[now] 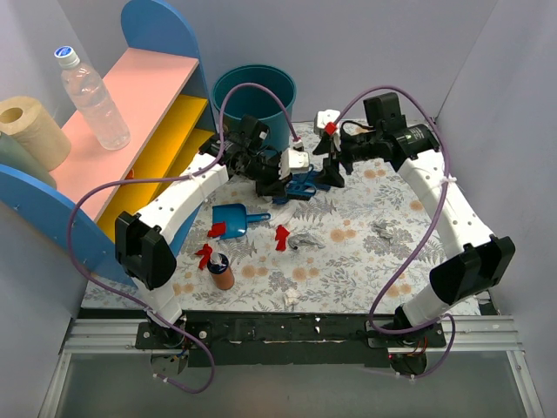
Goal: Sweep away the paper scraps from the table
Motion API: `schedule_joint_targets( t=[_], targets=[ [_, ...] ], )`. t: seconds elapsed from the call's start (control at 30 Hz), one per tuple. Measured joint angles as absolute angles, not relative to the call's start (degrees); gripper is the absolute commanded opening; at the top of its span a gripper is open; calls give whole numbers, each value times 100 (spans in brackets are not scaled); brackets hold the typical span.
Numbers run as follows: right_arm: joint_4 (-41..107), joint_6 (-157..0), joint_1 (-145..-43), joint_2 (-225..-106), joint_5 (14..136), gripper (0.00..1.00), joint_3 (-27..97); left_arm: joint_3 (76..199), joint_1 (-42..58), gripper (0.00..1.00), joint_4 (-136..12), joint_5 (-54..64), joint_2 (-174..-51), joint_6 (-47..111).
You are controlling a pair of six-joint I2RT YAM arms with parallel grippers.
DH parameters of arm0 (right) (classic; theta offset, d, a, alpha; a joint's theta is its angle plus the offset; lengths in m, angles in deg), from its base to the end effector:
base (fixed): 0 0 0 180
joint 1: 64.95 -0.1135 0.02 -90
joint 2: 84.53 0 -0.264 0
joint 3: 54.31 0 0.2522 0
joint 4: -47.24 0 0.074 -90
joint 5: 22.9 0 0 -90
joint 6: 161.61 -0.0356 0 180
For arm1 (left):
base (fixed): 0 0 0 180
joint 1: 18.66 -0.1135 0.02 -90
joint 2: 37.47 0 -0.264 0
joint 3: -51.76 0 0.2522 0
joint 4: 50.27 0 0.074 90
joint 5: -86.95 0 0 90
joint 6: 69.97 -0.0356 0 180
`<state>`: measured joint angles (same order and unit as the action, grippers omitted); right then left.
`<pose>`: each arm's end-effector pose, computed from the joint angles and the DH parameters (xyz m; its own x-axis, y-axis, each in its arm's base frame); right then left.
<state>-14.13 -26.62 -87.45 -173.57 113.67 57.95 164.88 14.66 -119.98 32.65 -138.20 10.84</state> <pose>0.2902 0.1482 0.4161 0.1554 -0.4617 -0.8733 -0.9627 0.1275 -0.2387 0.2986 -0.2212 0.3404 -0.5810 0.5372 -0.6115 0.8126 0.4252 -0.3986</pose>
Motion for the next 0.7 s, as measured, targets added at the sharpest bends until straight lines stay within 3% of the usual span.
schedule_joint_targets(
  t=[0.43, 0.53, 0.57, 0.7],
  targets=[
    [-1800, -2224, -9195, -17632, 11461, 41, 5867, 16339, 1553, 0, -11873, 3228, -13737, 1392],
    [-1811, -2194, -9202, -17665, 11487, 22, 5867, 16337, 1553, 0, -11825, 3230, -13721, 1431],
    [-1820, -2185, -9202, -17665, 11487, 4, 5867, 16337, 1553, 0, -11810, 3230, -13710, 1440],
    [-1824, -2200, -9195, -17654, 11494, 1, 5830, 16265, 1560, 11, -11722, 3230, -13669, 1543]
  ],
)
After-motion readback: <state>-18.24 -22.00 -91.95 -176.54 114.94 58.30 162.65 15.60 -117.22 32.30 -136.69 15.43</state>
